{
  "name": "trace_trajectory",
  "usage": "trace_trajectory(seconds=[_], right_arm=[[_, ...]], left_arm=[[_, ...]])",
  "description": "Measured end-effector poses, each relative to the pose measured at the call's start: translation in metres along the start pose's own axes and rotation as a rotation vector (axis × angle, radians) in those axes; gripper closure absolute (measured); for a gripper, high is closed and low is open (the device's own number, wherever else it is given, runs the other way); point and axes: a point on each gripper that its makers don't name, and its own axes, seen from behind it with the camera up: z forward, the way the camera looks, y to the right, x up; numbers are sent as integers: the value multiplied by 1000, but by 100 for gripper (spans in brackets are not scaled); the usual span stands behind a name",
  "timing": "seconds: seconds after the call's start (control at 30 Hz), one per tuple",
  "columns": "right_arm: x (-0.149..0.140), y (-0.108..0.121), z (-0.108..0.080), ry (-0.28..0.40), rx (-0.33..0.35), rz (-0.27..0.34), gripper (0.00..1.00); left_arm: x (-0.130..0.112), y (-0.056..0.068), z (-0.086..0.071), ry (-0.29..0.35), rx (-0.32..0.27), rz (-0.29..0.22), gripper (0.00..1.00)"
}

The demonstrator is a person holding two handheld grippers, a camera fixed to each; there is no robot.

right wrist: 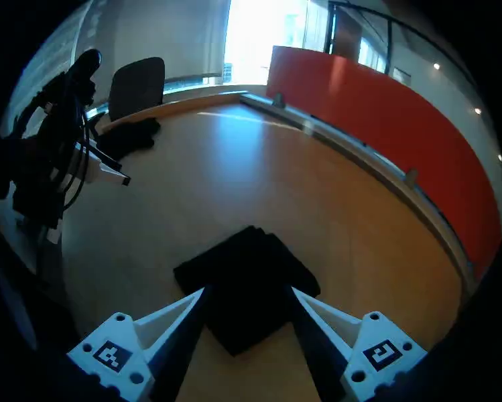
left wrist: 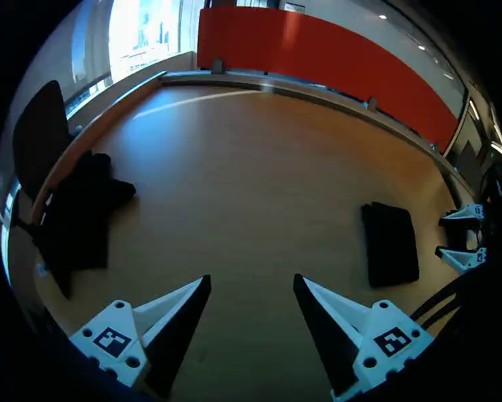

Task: Fold towel

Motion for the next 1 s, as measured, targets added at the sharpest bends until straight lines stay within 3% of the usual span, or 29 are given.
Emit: trace_trajectory(seconds=[1.0], right_arm=[[-89,-7,13,-142,1,45,19]], left_arm=[[0,3,-2,0,-2,10,9]])
